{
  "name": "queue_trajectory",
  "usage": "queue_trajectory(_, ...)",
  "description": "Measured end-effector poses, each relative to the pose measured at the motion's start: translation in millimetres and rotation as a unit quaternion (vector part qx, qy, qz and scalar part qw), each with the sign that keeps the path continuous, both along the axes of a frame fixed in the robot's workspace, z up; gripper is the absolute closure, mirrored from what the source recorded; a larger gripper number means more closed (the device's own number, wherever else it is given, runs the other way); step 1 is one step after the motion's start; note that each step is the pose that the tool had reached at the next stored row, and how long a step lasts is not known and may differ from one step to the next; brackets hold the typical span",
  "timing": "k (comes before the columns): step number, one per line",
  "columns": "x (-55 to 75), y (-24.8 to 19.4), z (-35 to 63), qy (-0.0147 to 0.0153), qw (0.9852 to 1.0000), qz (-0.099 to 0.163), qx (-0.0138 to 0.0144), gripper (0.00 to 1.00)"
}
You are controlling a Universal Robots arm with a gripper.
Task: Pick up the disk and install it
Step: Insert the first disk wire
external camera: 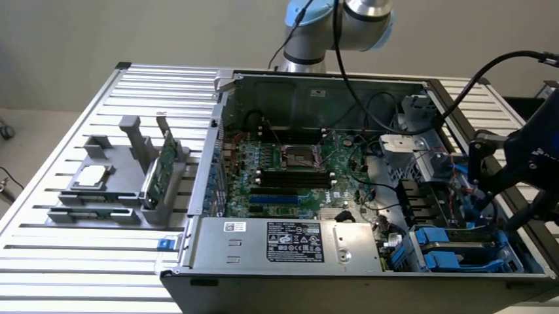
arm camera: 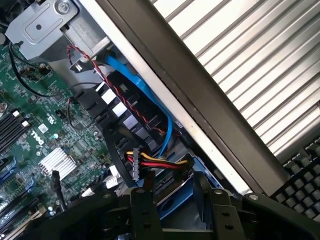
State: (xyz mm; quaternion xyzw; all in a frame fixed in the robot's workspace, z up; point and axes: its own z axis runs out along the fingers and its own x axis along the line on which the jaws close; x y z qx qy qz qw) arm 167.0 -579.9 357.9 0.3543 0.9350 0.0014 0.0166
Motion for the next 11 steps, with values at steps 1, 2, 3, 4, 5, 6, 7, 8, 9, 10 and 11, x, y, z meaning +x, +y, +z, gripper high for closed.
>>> queue_trajectory(1,0.0,-1.0,-0.6,0.0,1.0,-0.003,-0.0001,0.56)
queue_trajectory(2,0.0,-1.7,-1.3,0.0,1.0,-0.007,-0.0001,0.56)
queue_trajectory(3,0.0,-2.1,-2.1,0.0,0.9999,-0.011,0.0,0.56)
queue_trajectory(4,0.0,-2.3,-2.9,0.0,0.9999,-0.017,0.0001,0.56)
queue_trajectory(5,0.0,-2.3,-3.4,0.0,0.9997,-0.023,-0.0001,0.56)
queue_trajectory(6,0.0,-2.3,-4.1,0.0,0.9995,-0.031,-0.0001,0.56)
queue_trajectory(7,0.0,-2.3,-4.9,0.0,0.9992,-0.04,-0.0001,0.56)
queue_trajectory(8,-0.1,-2.3,-5.7,0.0,0.9988,-0.049,0.0,0.56)
queue_trajectory(9,-0.1,-2.3,-6.4,0.0,0.9983,-0.058,0.0,0.56)
queue_trajectory(10,-0.1,-2.3,-7.1,0.0,0.9978,-0.067,0.0,0.56)
queue_trajectory(11,0.0,-2.3,-7.7,0.0,0.9971,-0.076,-0.0001,0.56)
